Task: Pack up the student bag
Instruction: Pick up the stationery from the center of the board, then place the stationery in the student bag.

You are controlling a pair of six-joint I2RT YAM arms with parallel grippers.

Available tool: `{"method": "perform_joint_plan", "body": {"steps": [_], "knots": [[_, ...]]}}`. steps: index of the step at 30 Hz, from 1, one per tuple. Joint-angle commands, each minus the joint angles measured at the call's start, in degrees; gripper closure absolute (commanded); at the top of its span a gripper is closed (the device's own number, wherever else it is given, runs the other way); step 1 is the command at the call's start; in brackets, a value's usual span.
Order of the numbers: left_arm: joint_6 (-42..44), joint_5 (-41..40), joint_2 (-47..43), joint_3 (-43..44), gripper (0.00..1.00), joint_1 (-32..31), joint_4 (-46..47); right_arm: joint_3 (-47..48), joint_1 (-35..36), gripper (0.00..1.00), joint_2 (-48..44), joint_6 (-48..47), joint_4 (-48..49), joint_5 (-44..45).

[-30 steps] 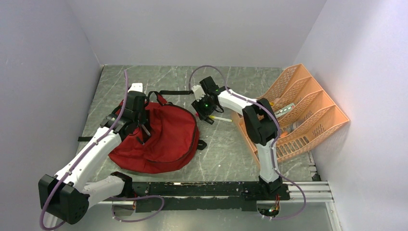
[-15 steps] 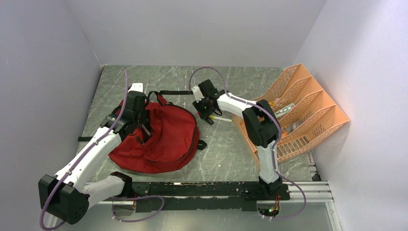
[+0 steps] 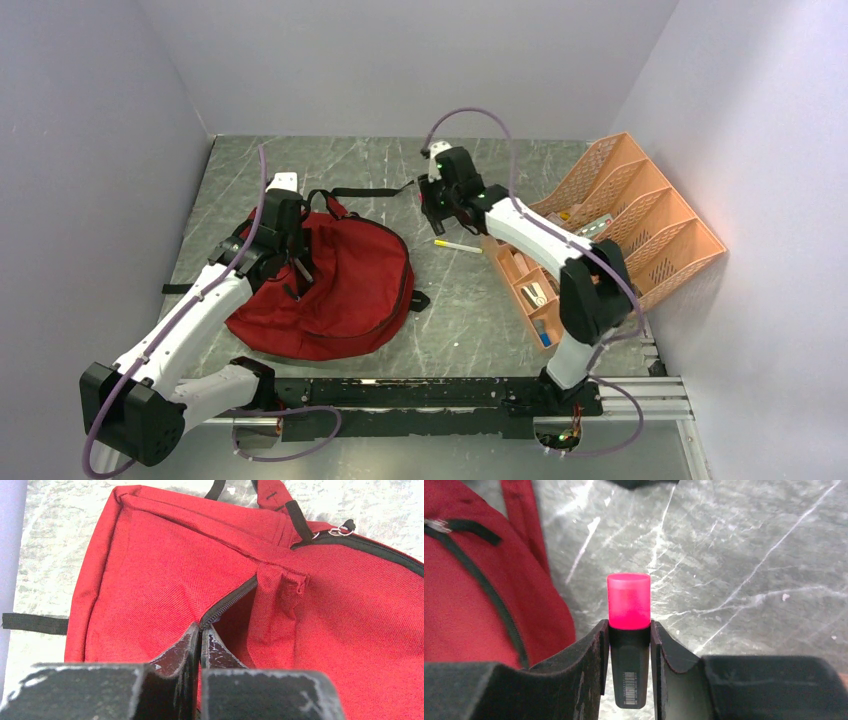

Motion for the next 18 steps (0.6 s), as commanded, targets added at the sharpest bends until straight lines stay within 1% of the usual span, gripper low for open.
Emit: {"method": "perform_joint_plan", "body": {"steps": [1,3,5,7,9,11,13,18], "knots": [[0.34,0.28,-1.33,-0.11,0.95,0.66,2.81,-5.32,0.33,0.94,-10.19,10.83,8.22,1.59],[0.38,0.22,-1.33,-0.11,0.95,0.66,2.81,-10.27,1.56,0.97,-14.5,17.89,14.63,-2.51],[0.34,0.14,-1.35,-0.02,0.95,0.66,2.81,-14.32,3.1,1.0,-17.42,26.44,21.57,-4.78],[0.34,-0.01,-1.4,-0.09,0.95,0.66,2.73,-17.53,5.39,1.0,-18.65,34.74,26.89,-4.19],[0.34,0.0,-1.47,-0.11,0.95,0.66,2.72,-19.09,8.5,1.0,-18.37,40.41,30.29,-1.97],[0.34,0.19,-1.52,-0.07,0.95,0.66,2.8,-18.68,12.12,1.0,-17.01,43.96,31.16,1.58],[0.34,0.28,-1.5,0.02,0.95,0.68,2.76,-17.69,15.65,1.0,-14.82,45.44,32.41,3.06],[0.25,0.2,-1.98,-0.2,0.95,0.67,2.88,-12.8,20.98,1.0,-6.22,47.77,34.73,-0.1]]}}
